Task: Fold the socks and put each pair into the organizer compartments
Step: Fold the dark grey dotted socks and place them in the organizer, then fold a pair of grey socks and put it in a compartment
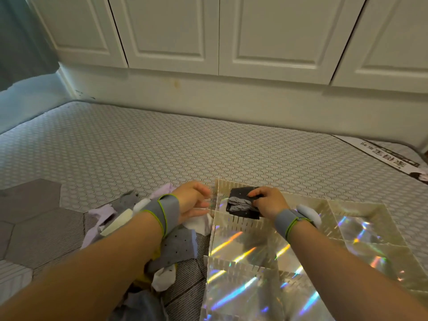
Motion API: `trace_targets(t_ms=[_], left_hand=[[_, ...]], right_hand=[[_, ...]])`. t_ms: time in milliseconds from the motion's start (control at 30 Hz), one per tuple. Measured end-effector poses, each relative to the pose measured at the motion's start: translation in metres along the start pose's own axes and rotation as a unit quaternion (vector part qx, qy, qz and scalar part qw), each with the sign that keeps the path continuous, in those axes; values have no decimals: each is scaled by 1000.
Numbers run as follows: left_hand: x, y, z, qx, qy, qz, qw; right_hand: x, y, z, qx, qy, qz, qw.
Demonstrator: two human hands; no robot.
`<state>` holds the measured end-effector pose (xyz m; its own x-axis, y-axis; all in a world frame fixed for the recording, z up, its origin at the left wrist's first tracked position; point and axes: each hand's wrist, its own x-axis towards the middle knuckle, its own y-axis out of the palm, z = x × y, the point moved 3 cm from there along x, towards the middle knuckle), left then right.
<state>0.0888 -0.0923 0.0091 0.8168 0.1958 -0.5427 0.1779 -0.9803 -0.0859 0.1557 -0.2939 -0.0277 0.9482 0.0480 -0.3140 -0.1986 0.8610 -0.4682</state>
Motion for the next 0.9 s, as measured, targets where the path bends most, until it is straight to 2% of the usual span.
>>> trace_targets(t_ms=[167, 300, 533, 633, 767, 900], left_hand=[[6, -21, 12, -33, -9, -19, 999], [8, -36, 17, -36, -19, -33, 999], [1, -49, 18, 14, -21, -16, 1000], [-2, -54, 18, 53, -13, -14, 998], [-4, -62, 25, 148, -4, -15, 989], [-11, -66, 37, 298, 33, -8, 954]], right_hand=[[12, 16, -2, -151, 26, 44, 987], [15, 24, 1, -284, 66, 81, 953], [5, 34, 15, -445, 43, 122, 886], [5, 32, 20, -439, 28, 128, 889], [-10, 20, 30, -344, -6, 92, 934], [-36, 13, 50, -332, -75, 86, 937]])
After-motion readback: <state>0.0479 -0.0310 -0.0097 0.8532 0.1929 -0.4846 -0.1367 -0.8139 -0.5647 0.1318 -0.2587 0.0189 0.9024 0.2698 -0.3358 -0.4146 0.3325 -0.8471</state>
